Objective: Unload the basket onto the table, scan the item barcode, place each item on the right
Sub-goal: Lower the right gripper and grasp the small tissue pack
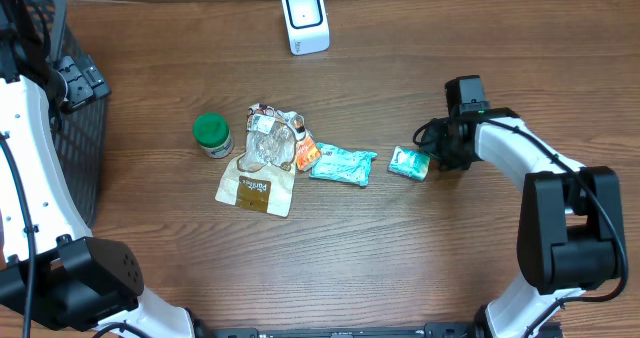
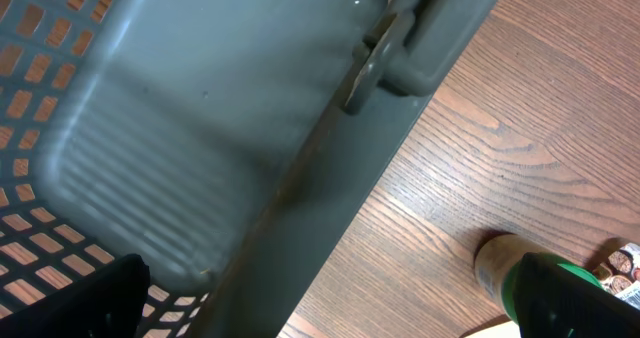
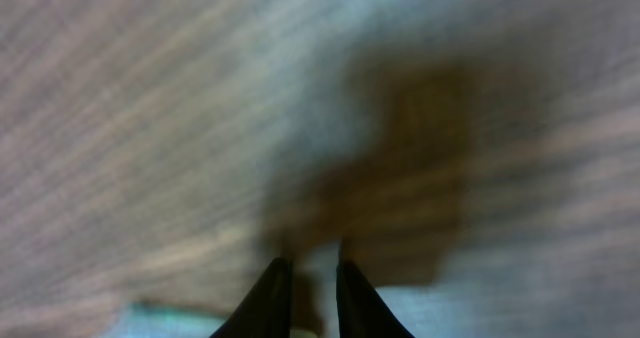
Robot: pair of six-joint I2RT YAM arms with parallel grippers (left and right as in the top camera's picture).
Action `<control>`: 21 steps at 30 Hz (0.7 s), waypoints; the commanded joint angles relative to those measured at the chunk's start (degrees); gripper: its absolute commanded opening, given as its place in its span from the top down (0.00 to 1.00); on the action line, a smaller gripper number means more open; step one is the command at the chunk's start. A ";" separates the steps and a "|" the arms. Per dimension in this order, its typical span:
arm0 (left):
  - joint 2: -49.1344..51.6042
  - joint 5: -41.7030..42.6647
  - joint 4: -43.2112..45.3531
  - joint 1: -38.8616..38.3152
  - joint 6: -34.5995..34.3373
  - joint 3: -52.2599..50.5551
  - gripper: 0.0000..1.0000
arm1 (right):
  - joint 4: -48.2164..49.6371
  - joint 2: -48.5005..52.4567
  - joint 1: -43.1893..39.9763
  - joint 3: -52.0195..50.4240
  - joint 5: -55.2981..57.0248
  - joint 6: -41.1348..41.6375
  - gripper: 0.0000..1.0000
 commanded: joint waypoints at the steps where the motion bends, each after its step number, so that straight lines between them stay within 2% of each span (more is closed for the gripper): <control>1: 0.59 -0.13 0.02 -0.04 0.90 -0.20 0.00 | -1.68 -0.90 -0.04 1.60 -12.74 -7.19 0.78; 5: 0.59 -0.11 0.02 -0.04 0.90 -0.20 0.00 | -4.98 -0.90 0.17 1.60 -21.57 -16.33 0.73; 11: 0.59 -0.11 0.02 -0.04 0.90 -0.20 0.00 | -8.04 -0.98 -0.57 1.68 -20.61 -18.82 0.72; 18: 0.59 -0.11 0.02 -0.04 0.90 -0.20 0.00 | -12.41 -1.70 -5.79 4.15 -33.29 -29.83 0.59; 21: 0.59 -0.11 0.04 -0.04 0.90 -0.20 0.00 | -15.28 -1.68 -6.08 3.56 -33.09 -32.39 0.53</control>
